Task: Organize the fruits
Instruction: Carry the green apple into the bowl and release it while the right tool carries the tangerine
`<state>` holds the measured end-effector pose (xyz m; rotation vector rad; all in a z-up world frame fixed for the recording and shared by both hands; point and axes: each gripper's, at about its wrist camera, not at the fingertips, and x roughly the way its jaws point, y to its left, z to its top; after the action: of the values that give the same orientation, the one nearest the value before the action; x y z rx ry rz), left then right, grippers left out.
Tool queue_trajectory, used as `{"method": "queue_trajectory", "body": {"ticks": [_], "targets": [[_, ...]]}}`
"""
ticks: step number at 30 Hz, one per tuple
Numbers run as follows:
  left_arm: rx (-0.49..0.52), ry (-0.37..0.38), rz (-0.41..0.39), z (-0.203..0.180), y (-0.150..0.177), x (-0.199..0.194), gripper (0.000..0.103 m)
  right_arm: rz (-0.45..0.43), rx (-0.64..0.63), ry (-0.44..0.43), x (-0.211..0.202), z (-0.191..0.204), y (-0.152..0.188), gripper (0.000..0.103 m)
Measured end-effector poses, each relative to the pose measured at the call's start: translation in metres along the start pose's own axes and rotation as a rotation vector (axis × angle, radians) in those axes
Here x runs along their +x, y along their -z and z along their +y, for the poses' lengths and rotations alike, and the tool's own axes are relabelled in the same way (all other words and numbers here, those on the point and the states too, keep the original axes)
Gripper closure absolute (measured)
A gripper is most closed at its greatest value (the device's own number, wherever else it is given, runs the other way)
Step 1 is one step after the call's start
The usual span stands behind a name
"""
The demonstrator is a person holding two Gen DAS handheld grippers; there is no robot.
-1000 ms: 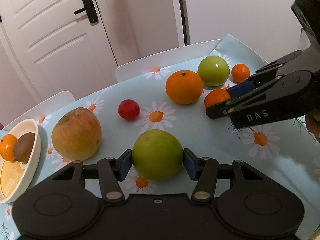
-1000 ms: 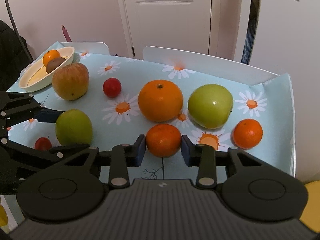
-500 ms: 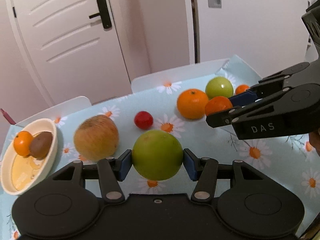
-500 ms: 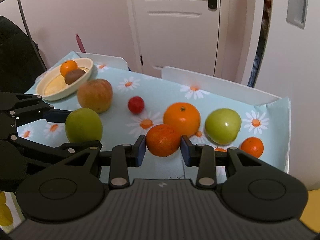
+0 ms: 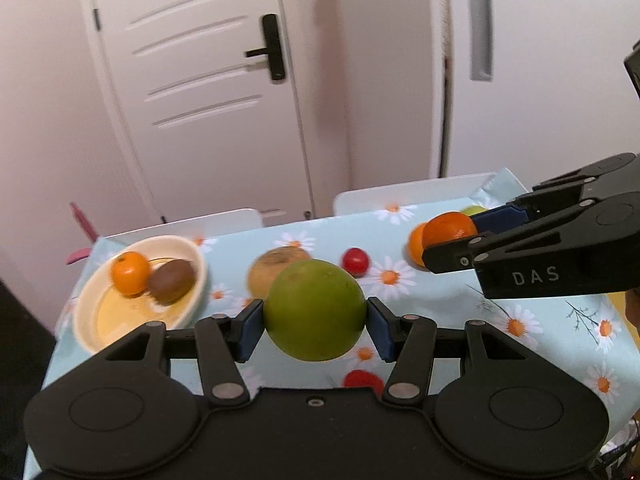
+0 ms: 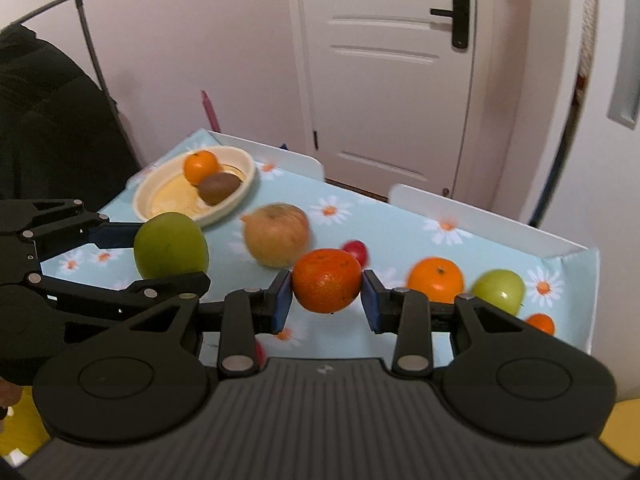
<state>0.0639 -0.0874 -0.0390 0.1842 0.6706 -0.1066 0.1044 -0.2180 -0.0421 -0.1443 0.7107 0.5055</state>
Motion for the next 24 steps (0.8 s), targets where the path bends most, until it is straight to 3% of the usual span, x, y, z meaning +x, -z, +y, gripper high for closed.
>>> {"method": "queue_trajectory", "body": {"ticks": [14, 24], "targets": [[-0.064, -0.093, -0.008, 0.099, 0.003, -0.032, 0.044, -0.023, -0.032, -0.046, 0.021, 0.088, -0.049, 0.051], [-0.042, -0.088, 0.011, 0.174, 0.004, -0.01, 0.044, 0.001, 0.011, -0.01, 0.063, 0.133, -0.072, 0.051]]}}
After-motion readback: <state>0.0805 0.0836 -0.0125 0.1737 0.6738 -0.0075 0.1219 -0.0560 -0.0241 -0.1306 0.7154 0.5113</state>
